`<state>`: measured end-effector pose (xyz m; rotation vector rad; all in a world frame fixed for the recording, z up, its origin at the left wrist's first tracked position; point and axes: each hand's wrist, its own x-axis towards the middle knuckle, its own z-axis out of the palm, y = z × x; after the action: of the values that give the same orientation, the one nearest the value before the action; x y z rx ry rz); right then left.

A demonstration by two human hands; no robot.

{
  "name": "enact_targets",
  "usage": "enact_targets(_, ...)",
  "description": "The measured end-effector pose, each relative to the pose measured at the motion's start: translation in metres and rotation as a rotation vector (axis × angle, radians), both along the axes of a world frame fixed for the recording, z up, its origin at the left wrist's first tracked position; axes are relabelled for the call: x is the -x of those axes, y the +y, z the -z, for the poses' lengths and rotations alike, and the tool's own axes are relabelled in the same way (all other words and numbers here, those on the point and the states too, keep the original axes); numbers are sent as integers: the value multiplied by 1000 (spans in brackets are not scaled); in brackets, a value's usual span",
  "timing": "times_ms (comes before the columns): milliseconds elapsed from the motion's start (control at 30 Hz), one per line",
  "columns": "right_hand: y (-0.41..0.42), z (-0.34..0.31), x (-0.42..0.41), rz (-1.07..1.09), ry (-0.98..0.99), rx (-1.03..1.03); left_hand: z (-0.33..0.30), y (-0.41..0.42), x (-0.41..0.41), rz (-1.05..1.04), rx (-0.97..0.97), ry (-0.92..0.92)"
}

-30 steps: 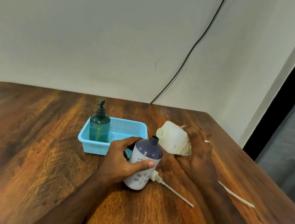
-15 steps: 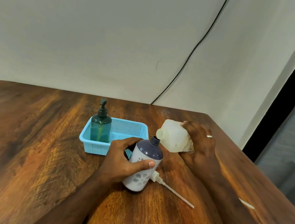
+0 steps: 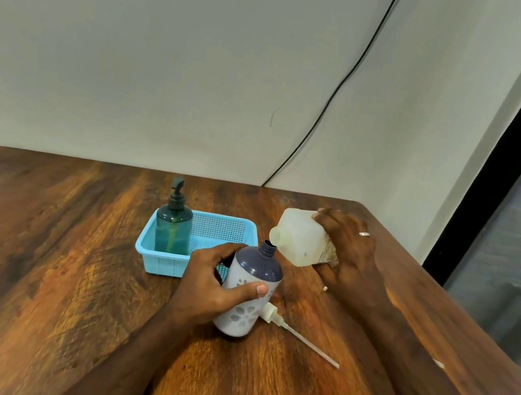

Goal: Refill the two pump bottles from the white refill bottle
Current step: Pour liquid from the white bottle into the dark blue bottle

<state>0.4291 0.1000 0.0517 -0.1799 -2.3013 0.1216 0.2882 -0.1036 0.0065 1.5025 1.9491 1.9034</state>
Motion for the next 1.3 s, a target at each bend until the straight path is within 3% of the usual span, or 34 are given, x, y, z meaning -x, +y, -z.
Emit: enact_targets(1300,12,-6,8,-8,1,-161,-4,-4,-5,-21,20,-30)
